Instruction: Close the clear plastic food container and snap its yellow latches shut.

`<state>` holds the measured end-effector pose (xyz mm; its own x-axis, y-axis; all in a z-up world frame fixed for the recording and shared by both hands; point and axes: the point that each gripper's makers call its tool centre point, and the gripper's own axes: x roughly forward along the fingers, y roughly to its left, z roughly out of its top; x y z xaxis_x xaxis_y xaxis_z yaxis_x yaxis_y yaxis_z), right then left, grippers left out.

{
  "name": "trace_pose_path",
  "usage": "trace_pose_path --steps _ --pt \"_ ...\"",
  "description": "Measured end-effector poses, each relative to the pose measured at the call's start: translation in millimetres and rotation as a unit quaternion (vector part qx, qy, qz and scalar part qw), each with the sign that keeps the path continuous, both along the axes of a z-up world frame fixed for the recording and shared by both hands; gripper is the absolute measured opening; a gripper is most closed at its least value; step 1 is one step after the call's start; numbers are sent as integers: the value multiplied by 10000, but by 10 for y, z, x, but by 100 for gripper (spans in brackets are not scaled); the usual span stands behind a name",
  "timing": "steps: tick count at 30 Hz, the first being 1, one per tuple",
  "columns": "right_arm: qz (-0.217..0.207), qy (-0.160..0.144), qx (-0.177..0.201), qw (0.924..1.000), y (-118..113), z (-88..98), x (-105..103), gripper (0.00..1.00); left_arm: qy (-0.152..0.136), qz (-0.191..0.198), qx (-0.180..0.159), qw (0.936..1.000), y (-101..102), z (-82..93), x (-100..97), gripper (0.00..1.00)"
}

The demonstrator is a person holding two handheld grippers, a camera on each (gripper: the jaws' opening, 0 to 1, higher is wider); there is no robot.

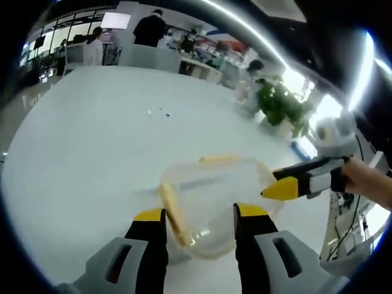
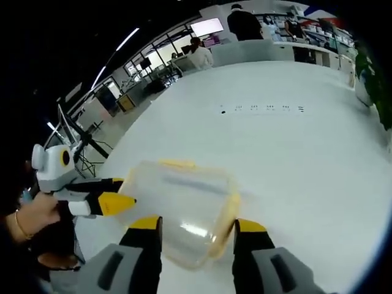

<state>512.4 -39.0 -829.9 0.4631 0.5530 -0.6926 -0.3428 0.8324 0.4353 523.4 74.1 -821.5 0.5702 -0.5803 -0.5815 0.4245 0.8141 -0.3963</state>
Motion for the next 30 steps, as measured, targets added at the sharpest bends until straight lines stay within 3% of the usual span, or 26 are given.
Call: trace_pose_path --steps 1,3,11,30 --pt "-142 180 355 9991 52 5 -14 43 -29 19 -4 10000 0 4 22 41" --pt "-65 -212 47 9997 10 9 65 43 -53 86 -10 9999 0 6 60 41" --pt "-92 -170 98 9998 18 14 186 43 -140 188 -53 9997 3 14 213 41" --pt "-96 -434 230 9987 50 21 437 43 -401 554 -197 9975 32 13 467 40"
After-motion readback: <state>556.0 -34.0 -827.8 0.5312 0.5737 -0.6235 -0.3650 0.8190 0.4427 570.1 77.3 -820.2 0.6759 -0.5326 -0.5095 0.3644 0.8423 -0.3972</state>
